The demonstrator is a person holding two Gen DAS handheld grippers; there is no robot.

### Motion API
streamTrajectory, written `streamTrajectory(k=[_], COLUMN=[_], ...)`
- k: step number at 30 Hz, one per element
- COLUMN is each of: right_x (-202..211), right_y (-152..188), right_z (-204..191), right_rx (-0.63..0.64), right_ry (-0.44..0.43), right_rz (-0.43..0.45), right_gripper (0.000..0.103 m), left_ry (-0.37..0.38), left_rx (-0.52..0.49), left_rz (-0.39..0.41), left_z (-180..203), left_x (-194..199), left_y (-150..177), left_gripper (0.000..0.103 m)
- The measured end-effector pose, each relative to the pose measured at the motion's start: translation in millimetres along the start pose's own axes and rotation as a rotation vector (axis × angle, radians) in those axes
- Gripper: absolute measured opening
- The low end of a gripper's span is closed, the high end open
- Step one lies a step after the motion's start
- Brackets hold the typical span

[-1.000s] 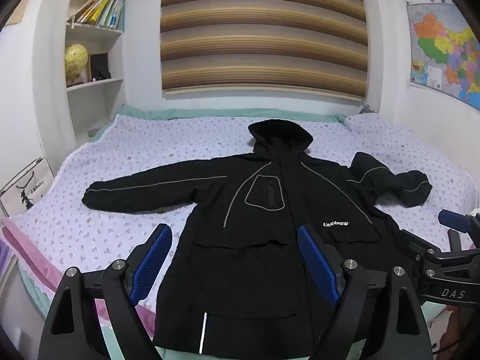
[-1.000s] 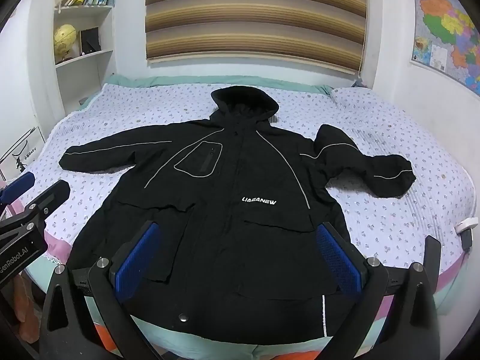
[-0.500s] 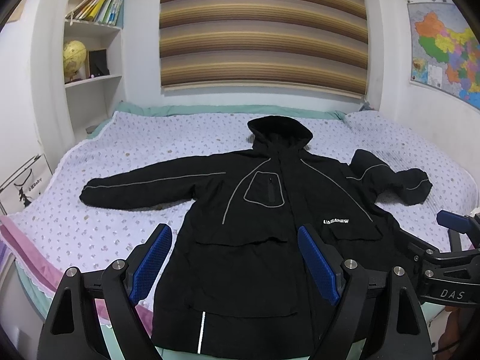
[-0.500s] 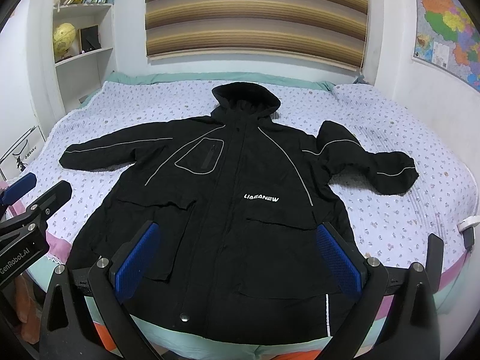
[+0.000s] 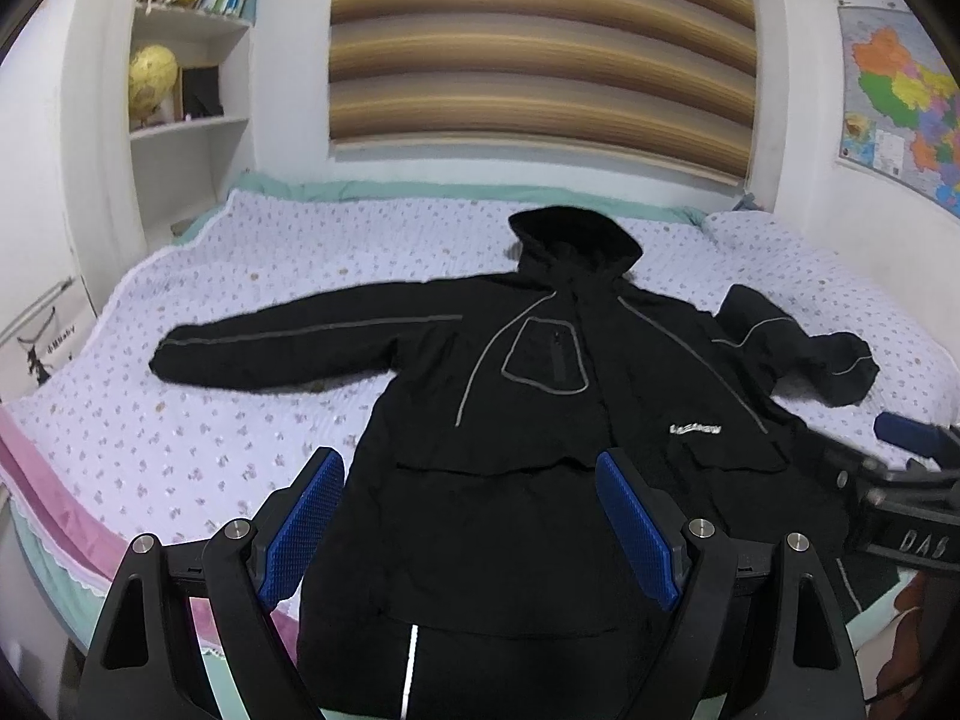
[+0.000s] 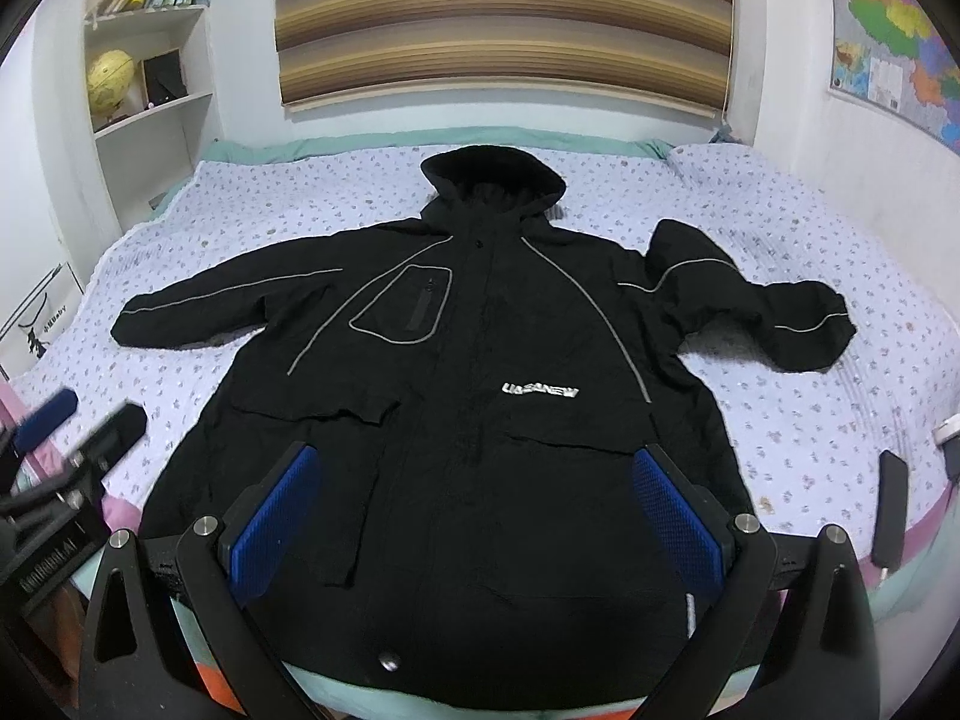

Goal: Fold large clothes

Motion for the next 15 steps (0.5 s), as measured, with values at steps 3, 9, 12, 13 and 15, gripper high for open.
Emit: streamTrajectory(k=[3, 9, 12, 13, 15], right_x=[-17.1, -72.3, -117.6, -135.3, -183.9], right_y=[-9.5, -55.9, -76.0, -78.0, -66.0], right_z=[-12.7, -51.3, -65.1, -67.9, -65.5], right_rx=[0.015, 0.072, 0.106, 0.110, 0.127], right_ry=[-0.003, -0.092, -0.107, -0.109, -0.065], right_rz=[0.007, 0.072, 0.143, 0.155, 0.146], right_gripper=[0.103, 0.103, 0.103, 0.103, 0.103], left_ry=[0.001, -0.046, -0.090, -0.099, -0.115], left_rx=[0.029, 0.093, 0.173, 0.204, 0.277], left_rz=[-0.048, -0.080, -0.078, -0.077, -0.081], left_z=[-14.1, -81.6, -143.2, -165.1, -215.0], left_x=[-24.5, -72.5, -98.6, -107.5, -127.0], left_y=[6.4, 1.0, -12.8, -17.8, -28.3], left_gripper=[0.087, 0.087, 0.087, 0.087, 0.087])
Point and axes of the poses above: each gripper's, at about its wrist camera, not at the fingertips, and x roughly against the way its jaws point, z to its right, y to its underside, the point moved 4 cm from there along -x, roughly the way its jaws point, and after that the axes turned 4 degrees about -x, right-handed, at the moved point
